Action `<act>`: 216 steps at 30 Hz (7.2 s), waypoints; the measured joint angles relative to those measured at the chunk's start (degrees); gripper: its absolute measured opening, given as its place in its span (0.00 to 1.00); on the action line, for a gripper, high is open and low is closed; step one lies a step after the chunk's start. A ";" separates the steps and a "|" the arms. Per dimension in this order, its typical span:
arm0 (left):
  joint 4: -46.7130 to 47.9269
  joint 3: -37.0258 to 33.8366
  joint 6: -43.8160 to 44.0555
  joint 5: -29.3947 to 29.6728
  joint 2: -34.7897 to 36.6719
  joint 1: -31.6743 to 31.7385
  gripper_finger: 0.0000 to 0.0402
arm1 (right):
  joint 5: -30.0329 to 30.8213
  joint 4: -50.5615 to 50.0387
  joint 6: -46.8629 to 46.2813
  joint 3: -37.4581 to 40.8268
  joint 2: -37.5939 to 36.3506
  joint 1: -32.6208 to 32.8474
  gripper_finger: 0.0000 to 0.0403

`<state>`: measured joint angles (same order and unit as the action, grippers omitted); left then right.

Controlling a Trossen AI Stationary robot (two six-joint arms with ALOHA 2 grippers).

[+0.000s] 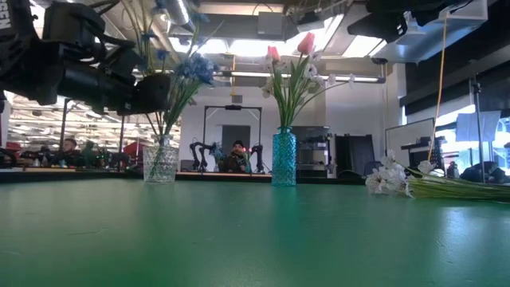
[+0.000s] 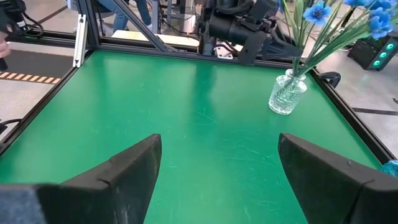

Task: Sort flowers into vase by color
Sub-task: Put the blue flowers into the transparent vase, then put the white flowers into the blue vase

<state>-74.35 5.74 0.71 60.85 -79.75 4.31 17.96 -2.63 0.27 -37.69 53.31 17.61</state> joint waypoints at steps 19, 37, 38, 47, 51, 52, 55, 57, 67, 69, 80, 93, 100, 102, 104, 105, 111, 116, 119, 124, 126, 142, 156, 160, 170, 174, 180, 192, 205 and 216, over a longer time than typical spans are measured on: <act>-0.05 0.00 -5.74 28.22 0.00 -21.01 0.49 | 10.40 -3.84 -4.75 0.00 -0.01 -0.02 0.79; 2.51 0.01 10.42 20.44 0.00 -48.71 0.49 | -4.81 -42.92 -42.23 -0.02 0.05 -0.02 0.79; 3.37 0.04 12.44 19.21 0.00 -49.60 0.49 | -6.97 -46.04 -45.34 -0.02 0.05 -0.02 0.79; 9.18 0.18 23.95 8.35 0.00 -50.83 0.48 | -15.33 -60.67 -63.31 0.38 2.00 0.00 0.79; 9.70 1.34 24.28 5.52 -0.02 -50.72 0.48 | -19.42 -56.79 -65.03 3.42 3.48 0.04 0.79; 10.36 1.72 24.30 5.16 -0.02 -50.72 0.48 | -20.41 -55.87 -65.34 4.46 3.99 0.04 0.79; 12.49 2.70 24.42 4.99 -0.02 -50.72 0.48 | -23.13 -52.33 -66.10 7.29 5.92 0.04 0.79; 13.67 3.27 24.68 4.49 -0.02 -50.72 0.48 | -25.49 -49.41 -66.54 9.20 7.37 0.04 0.79; 16.50 3.82 27.76 4.45 -0.07 -50.72 0.48 | -26.90 -45.98 -64.71 12.54 12.71 0.04 0.61; 16.96 3.82 28.53 4.45 -0.07 -50.72 0.48 | -26.43 -46.53 -64.62 11.94 12.73 0.04 0.48; 16.94 3.82 30.17 4.56 -0.07 -50.72 0.48 | -20.91 -40.23 -57.78 7.00 12.84 0.00 0.06; 18.64 10.26 23.39 -2.30 -0.92 -46.48 0.47 | -2.07 -11.86 -27.41 -5.92 5.84 0.07 0.02; 29.75 25.33 16.06 -6.34 -8.16 -38.82 0.47 | -0.36 -2.18 -14.73 -5.91 1.69 0.07 0.01; 32.06 30.33 13.16 -6.04 -11.89 -35.79 0.47 | 1.03 -1.72 -12.13 -5.90 0.36 0.06 0.01; 32.46 35.18 10.55 -5.87 -15.83 -32.36 0.47 | 2.18 -0.77 -10.12 -5.92 -0.72 0.04 0.01; 32.46 37.53 9.54 -5.64 -17.74 -30.48 0.47 | 2.61 -0.56 -8.93 -5.90 -1.23 0.04 0.01; 33.31 48.20 5.09 -4.38 -27.36 -20.04 0.48 | 2.37 -0.17 -6.98 -5.90 -3.99 0.04 0.00; 39.36 52.54 8.05 -4.74 -29.78 -12.71 0.52 | 1.11 -0.59 -5.78 -5.90 -5.16 0.04 0.00; 40.10 53.05 9.23 -7.36 -29.81 -8.90 0.57 | 0.35 -0.62 -4.74 -5.90 -5.26 0.04 0.00; 39.92 53.09 9.42 -13.29 -29.81 -3.48 0.65 | 0.28 -1.57 -3.50 -5.90 -5.24 0.04 0.00; 39.97 53.09 10.44 -15.58 -29.81 -1.48 0.67 | 0.24 -2.00 -3.22 -5.90 -5.24 0.04 0.00; 37.57 56.59 8.54 -18.54 -36.11 6.12 0.83 | 0.09 -3.99 -3.14 -5.90 -5.24 0.04 0.00; 37.19 61.44 3.41 -12.70 -40.16 7.79 0.84 | -0.61 -5.27 -3.39 -5.90 -5.24 0.04 0.00; 37.50 61.46 8.42 -18.89 -40.17 9.67 0.84 | -0.59 -5.28 -3.19 -5.90 -5.24 0.04 0.00; 39.60 61.46 12.64 -25.18 -40.17 12.34 0.79 | -0.59 -5.33 -3.02 -5.90 -5.24 0.04 0.00; 39.71 61.46 12.65 -25.91 -40.17 12.15 0.68 | -0.57 -5.31 -3.01 -5.90 -5.24 0.04 0.00; 39.60 61.46 14.54 -27.51 -40.17 10.31 0.60 | -0.55 -5.29 -2.99 -5.90 -5.24 0.04 0.00; 44.80 61.55 14.19 -25.40 -38.80 -1.76 0.60 | -1.57 -3.99 -3.32 -5.86 -5.93 0.04 0.00; 60.86 61.31 22.71 -25.50 -31.69 -11.56 0.60 | -3.77 13.48 7.97 -5.25 3.68 0.07 0.00; 67.60 61.35 32.51 -25.88 -29.48 -10.44 0.60 | -5.32 9.72 10.66 -13.05 4.11 1.07 0.00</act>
<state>-6.74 67.09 33.22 34.97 -109.23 -6.13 12.64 7.09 10.93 -50.74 57.42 18.68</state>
